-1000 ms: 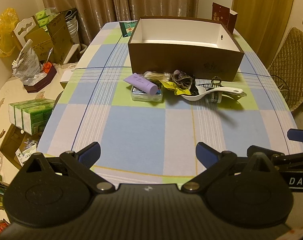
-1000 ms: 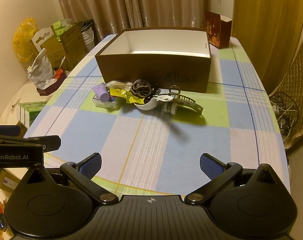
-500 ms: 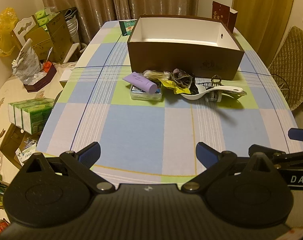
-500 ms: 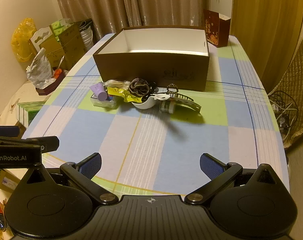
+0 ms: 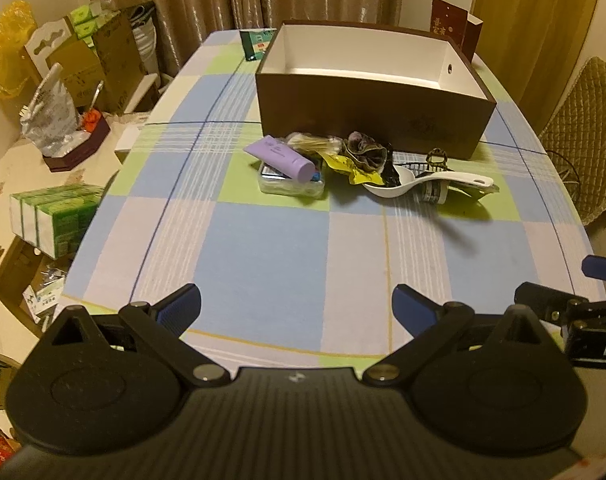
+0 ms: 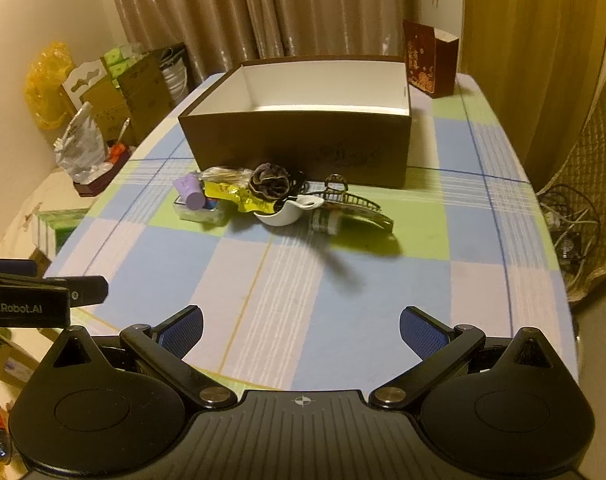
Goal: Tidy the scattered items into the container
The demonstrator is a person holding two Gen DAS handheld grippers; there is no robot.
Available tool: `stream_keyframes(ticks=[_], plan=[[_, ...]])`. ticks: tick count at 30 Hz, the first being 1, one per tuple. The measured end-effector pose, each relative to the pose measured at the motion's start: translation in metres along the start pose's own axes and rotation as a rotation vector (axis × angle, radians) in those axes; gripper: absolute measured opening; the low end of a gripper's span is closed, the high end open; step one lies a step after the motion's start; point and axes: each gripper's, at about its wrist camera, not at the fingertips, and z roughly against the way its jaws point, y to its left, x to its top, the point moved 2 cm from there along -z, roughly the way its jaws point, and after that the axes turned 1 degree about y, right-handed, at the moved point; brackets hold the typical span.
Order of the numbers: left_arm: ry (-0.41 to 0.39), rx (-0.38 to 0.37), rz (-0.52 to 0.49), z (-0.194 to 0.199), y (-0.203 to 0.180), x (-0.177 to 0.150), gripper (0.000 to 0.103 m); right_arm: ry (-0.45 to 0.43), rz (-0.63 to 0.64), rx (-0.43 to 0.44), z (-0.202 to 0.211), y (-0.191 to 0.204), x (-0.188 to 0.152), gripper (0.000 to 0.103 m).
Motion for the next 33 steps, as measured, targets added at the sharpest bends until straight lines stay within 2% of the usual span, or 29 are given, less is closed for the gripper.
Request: stream_keyframes(ticks=[9,13,20,23,31,33], plan=[[0.015,-0.041,-0.028,-0.023,0.005,0.016,0.099,-0.015,-0.034,0.021,-0.011,-0.009,0.010,0.101],[0.019,-0.067,-0.048,-0.038,0.007,0.032,0.092,-0.043,-0.075,0.008,-0.014,-0.019,0.020,0.101],[0.021,-0.115,-0.026,-0.065,0.022,0.066,0.082,-0.136,-0.128,0.003,-0.015,-0.032,0.051,0.101],[0.024,-0.117,-0.018,-0.077,0.028,0.078,0.075,-0.162,-0.126,0.005,-0.021,-0.032,0.067,0.081],[0.055,-0.148,-0.017,-0.112,0.040,0.105,0.064,-0.135,-0.125,-0.030,-0.053,-0.034,0.089,0.069],[0.066,-0.163,-0.019,-0.122,0.043,0.110,0.056,-0.124,-0.128,-0.043,-0.062,-0.036,0.089,0.065]])
